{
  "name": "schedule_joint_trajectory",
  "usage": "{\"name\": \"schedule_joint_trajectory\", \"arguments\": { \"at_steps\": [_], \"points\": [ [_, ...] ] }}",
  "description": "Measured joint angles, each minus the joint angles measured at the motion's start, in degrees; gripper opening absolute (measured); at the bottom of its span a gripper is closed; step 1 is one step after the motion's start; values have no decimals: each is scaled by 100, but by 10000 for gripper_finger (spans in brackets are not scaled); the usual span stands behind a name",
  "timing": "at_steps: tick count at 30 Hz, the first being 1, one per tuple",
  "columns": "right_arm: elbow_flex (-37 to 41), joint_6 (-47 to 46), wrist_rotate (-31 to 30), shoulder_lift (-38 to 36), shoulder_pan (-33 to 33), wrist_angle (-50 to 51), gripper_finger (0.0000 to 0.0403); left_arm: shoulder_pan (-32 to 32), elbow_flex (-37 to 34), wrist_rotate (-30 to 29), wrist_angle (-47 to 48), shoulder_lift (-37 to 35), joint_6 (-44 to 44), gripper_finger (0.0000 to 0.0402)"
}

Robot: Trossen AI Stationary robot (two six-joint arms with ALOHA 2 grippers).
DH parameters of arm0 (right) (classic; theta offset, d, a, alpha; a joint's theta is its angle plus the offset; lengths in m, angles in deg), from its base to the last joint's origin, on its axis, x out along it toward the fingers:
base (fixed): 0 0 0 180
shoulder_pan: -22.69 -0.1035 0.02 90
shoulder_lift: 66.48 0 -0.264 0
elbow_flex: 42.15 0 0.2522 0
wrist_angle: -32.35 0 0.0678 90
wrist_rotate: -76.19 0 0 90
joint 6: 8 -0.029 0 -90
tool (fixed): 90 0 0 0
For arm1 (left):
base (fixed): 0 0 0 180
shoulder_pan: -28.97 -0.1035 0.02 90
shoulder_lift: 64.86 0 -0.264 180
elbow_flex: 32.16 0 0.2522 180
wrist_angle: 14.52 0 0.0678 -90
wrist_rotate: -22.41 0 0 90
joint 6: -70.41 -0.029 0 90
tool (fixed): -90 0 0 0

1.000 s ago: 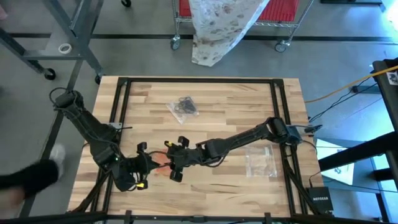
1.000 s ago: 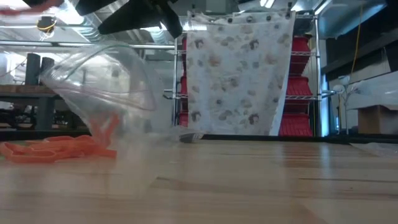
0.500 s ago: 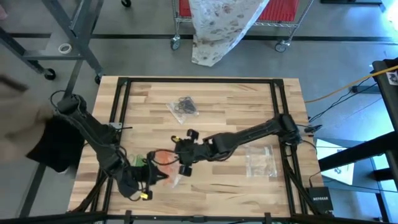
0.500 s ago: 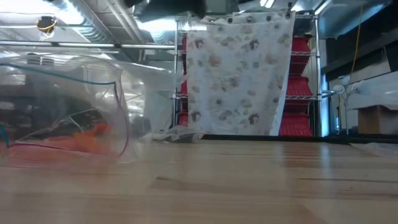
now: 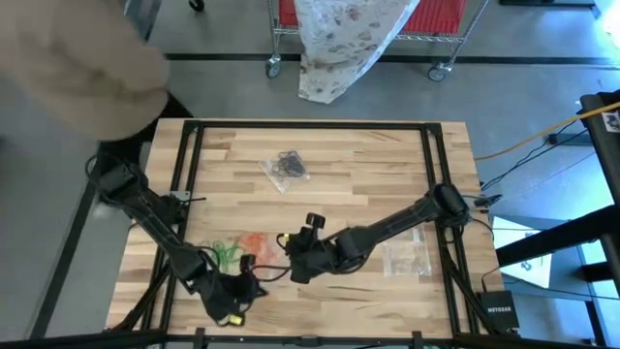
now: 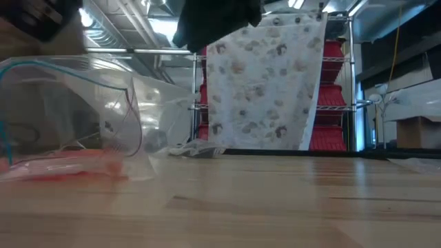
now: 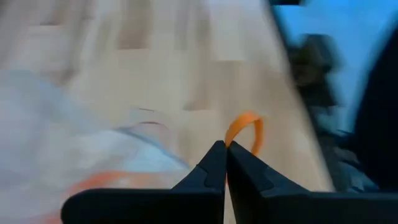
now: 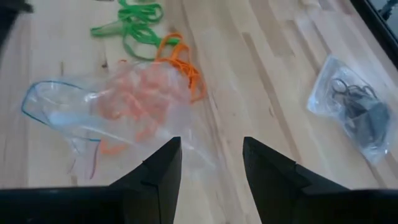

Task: Sort rubber bands
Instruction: Put the orange rubber band into the transparent zip bag

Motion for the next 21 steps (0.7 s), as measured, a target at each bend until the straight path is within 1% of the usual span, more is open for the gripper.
{"name": "schedule_joint_trajectory", "arguments": {
  "at_steps": [2, 7, 13, 15, 17, 19, 21],
  "points": [
    [118, -86, 0, 0, 29, -117, 163, -100, -1, -301, 183, 0, 74, 1],
    [353, -324, 50, 0, 56, -384, 163, -367, 0, -390, 573, 0, 59, 1],
    [615, -506, 52, -4, 56, -1009, 163, -488, 0, -984, 1066, 0, 0, 1],
    [708, -643, 42, -4, 77, -1238, 163, -497, -1, -996, 968, 0, -253, 1],
    [830, -785, 60, -4, 125, -1399, 163, -466, 0, -938, 803, 0, -707, 1],
    [928, -941, 60, -5, 181, -1503, 163, -445, 0, -820, 742, 20, -1193, 1],
    [995, -1043, 5, -5, 228, -1714, 163, -441, -2, -595, 694, 63, -1464, 1]
  ]
}}
